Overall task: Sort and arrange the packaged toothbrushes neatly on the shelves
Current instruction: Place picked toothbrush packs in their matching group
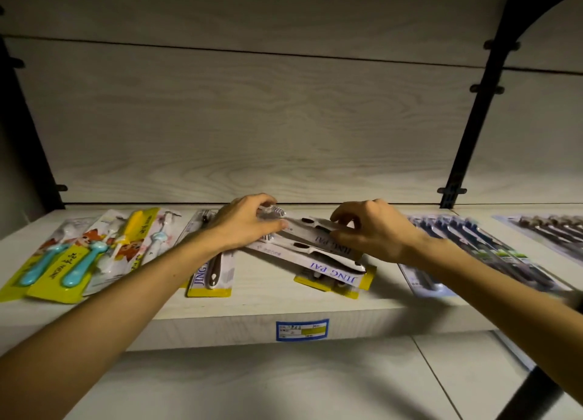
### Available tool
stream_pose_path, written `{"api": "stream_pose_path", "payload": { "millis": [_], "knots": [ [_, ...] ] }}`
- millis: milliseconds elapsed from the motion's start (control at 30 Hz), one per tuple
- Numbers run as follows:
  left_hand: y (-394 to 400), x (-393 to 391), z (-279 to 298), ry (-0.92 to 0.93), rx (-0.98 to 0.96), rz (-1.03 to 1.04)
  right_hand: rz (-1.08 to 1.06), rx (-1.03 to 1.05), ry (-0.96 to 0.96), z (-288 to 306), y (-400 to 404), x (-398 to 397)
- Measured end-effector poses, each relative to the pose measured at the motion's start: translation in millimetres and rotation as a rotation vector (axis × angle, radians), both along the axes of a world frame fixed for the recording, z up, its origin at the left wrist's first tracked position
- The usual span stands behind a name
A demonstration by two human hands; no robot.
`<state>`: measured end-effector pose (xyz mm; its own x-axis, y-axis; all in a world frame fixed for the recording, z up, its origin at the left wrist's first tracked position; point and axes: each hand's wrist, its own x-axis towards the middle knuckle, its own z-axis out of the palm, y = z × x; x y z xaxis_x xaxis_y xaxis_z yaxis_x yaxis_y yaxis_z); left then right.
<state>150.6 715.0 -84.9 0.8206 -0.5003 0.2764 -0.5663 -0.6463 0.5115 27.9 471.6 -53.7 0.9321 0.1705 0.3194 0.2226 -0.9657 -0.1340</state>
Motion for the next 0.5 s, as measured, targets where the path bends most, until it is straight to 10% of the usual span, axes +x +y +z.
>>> {"api": "stream_pose_path", "payload": {
  "millis": [267,500],
  "knots": [
    [18,-12,11,-0.282,0.256,0.093,-0.152,0.055,-0.094,-11,3,-13],
    [21,-8,11,-0.151,0.235,-0.002,-0.15,0.077,-0.043,-12,20,-11]
  ]
}}
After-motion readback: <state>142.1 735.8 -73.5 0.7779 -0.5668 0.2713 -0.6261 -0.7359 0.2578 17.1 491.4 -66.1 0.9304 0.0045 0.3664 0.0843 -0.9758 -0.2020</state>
